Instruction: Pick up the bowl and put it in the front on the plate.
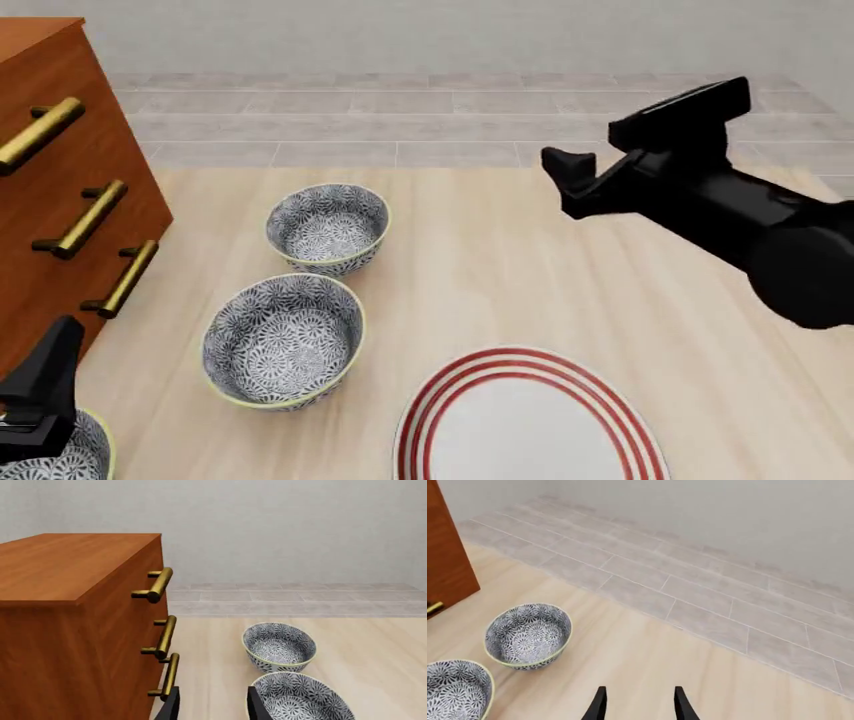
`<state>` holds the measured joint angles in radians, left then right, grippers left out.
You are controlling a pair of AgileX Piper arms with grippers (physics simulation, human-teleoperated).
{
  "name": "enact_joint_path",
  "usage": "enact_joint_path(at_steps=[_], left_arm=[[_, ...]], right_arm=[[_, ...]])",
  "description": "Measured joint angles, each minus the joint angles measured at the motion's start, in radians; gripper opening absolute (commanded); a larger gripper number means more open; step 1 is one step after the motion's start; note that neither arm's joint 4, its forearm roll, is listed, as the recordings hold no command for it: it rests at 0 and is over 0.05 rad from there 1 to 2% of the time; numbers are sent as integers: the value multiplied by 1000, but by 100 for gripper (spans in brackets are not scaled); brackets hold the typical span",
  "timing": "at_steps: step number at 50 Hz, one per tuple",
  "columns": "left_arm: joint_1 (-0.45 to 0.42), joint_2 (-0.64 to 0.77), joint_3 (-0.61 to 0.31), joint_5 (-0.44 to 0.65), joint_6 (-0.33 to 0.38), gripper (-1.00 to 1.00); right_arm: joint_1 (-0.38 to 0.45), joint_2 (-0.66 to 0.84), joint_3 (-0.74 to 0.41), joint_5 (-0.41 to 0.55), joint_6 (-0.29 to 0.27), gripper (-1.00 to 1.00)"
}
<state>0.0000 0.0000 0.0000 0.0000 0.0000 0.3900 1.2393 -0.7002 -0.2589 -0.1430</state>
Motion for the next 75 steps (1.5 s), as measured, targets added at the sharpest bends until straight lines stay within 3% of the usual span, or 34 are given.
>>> enact_joint_path(at_steps=[46,61,75], left_arm=[[0,0,0,0,0,100],[0,0,0,0,0,100],[0,0,0,0,0,100]], right_arm=[[97,570,-723,328,132,100],[132,750,-1031,490,206,100],[144,911,-1287,632,224,100]])
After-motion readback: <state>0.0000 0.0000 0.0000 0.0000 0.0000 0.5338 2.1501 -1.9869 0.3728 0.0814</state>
